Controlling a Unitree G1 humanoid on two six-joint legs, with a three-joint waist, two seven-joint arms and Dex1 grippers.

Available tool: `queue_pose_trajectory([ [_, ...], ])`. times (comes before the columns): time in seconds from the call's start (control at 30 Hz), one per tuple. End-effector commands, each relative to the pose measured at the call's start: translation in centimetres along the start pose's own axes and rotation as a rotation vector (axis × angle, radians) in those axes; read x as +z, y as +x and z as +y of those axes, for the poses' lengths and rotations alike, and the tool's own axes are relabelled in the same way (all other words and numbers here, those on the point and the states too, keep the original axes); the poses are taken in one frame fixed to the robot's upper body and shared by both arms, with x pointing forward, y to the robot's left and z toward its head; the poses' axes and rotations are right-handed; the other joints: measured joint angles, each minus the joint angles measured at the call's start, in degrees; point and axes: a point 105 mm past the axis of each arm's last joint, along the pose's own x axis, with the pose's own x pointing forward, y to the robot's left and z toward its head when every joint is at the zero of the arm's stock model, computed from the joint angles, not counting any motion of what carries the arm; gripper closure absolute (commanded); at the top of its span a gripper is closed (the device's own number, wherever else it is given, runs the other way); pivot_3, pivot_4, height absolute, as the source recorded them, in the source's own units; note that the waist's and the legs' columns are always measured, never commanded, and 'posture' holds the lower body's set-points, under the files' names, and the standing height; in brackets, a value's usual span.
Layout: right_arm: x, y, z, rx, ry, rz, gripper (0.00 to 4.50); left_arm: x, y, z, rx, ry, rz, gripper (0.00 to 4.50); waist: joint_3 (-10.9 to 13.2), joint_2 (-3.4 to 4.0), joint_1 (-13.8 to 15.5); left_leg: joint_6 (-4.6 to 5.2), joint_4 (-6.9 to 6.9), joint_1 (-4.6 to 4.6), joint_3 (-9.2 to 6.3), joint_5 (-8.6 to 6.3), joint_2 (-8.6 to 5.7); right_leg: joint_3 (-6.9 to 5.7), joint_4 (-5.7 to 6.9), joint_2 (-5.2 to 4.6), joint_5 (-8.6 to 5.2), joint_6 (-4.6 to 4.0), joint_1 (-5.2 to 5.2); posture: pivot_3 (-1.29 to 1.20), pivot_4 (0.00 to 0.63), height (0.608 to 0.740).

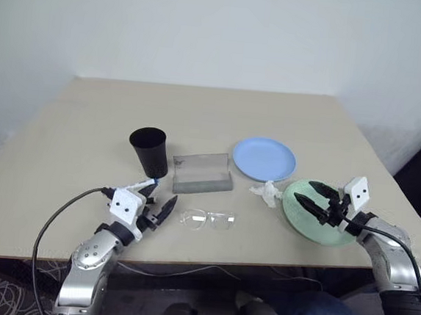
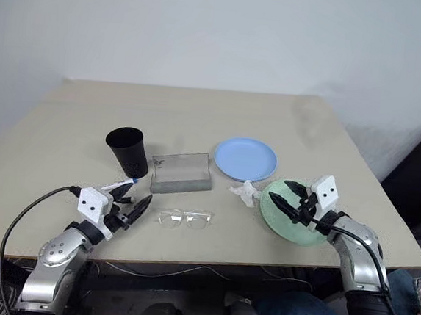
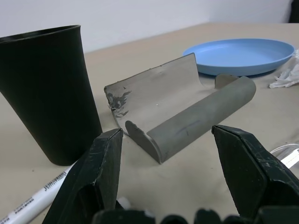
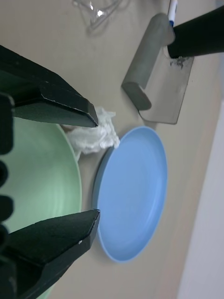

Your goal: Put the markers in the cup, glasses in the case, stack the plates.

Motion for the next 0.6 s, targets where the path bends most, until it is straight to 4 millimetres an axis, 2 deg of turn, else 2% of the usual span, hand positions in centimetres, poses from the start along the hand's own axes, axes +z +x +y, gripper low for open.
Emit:
queue_pose_trajectory([
  [0.03,1.8,0.1,0.3,-0.003,-0.02,-0.055,1.45,1.1,0.3,0.9,0.001,0.035,-0.05,1.3,0.0,-0.01,0.0,0.0,0.0,0.0,0.0,0.0,0.0,-0.01,0.0,0.0,0.0,0.0,0.0,0.0,0.0,0.721],
  [0.13,1.9,0.5,0.8,0.0,-0.016,-0.055,1.45,1.1,0.3,1.2,0.003,0.037,-0.052,1.3,0.0,-0.02,0.0,0.0,-0.01,0.01,0.0,0.0,0.02,-0.01,-0.01,0.0,0.0,0.0,0.0,0.0,0.0,0.721],
  [0.27,2.6,0.4,1.0,-0.02,0.002,-0.072,1.45,1.1,0.5,0.7,-0.043,0.043,-0.048,1.3,0.0,-0.01,0.0,0.0,-0.1,-0.02,0.02,0.0,0.02,0.0,-0.03,0.0,0.0,0.0,-0.07,0.0,0.0,0.721],
  [0.4,2.7,0.7,1.2,-0.017,-0.003,-0.022,1.45,1.8,1.0,0.6,-0.052,0.047,-0.067,1.3,0.0,-0.02,0.0,-0.01,-0.11,-0.02,0.01,0.0,0.03,-0.01,-0.04,0.0,0.0,0.0,-0.06,0.0,0.0,0.721],
  [0.6,1.6,0.3,1.1,-0.043,0.006,0.141,1.45,2.7,1.9,-1.9,-0.192,-0.005,-0.094,1.3,0.0,-0.02,0.0,-0.01,-0.11,-0.04,0.01,-0.01,0.02,-0.02,-0.07,-0.02,-0.01,0.01,-0.06,0.0,0.0,0.721],
])
